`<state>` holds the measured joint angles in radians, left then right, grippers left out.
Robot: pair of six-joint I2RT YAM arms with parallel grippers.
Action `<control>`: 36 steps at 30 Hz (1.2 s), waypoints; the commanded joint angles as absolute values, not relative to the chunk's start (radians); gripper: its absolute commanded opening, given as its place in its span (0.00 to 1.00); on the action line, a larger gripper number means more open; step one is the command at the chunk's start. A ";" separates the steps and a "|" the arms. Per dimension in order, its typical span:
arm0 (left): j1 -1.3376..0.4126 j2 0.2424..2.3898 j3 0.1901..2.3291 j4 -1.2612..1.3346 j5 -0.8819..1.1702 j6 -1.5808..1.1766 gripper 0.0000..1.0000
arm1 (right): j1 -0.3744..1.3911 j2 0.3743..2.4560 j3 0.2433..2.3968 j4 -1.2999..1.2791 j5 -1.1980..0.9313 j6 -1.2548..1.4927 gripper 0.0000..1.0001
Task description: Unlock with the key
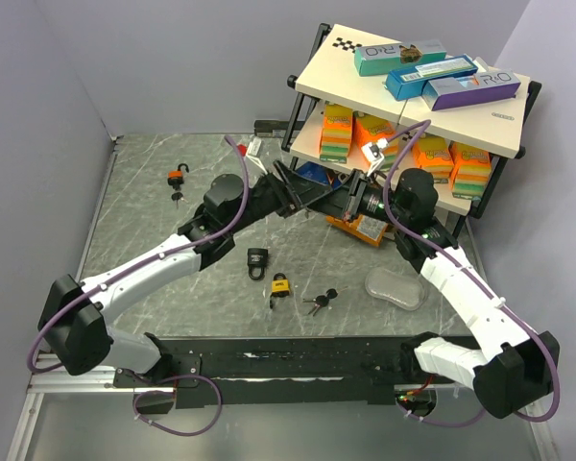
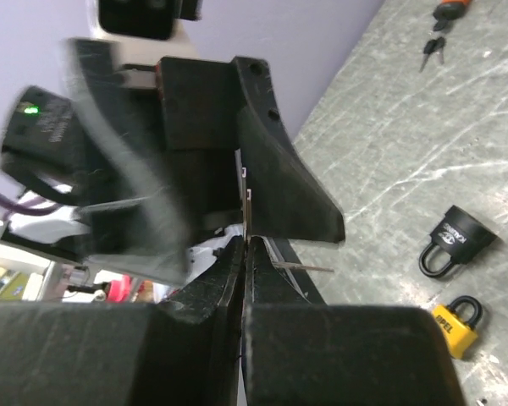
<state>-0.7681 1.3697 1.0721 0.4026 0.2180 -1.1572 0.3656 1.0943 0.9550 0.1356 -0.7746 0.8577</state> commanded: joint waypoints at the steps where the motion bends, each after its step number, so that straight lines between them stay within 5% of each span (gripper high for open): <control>1: -0.787 1.350 1.147 0.336 0.196 -1.088 0.76 | 0.376 1.088 0.959 0.117 -0.761 0.795 0.00; 4: -0.785 1.344 1.184 0.252 0.152 -1.051 0.90 | 0.376 1.080 0.965 0.100 -0.759 0.776 0.00; 9: -0.766 1.305 1.206 0.112 0.061 -0.993 0.90 | 0.376 1.072 0.973 0.081 -0.764 0.746 0.00; 18: -0.715 1.255 1.132 0.143 0.138 -1.023 0.63 | 0.376 1.083 0.962 0.130 -0.819 0.770 0.00; 28: -0.709 1.278 1.114 0.181 0.221 -1.046 0.51 | 0.376 1.106 0.954 0.176 -0.864 0.804 0.00; 36: -0.707 1.289 1.100 0.219 0.236 -1.077 0.31 | 0.376 1.117 0.956 0.179 -0.867 0.808 0.00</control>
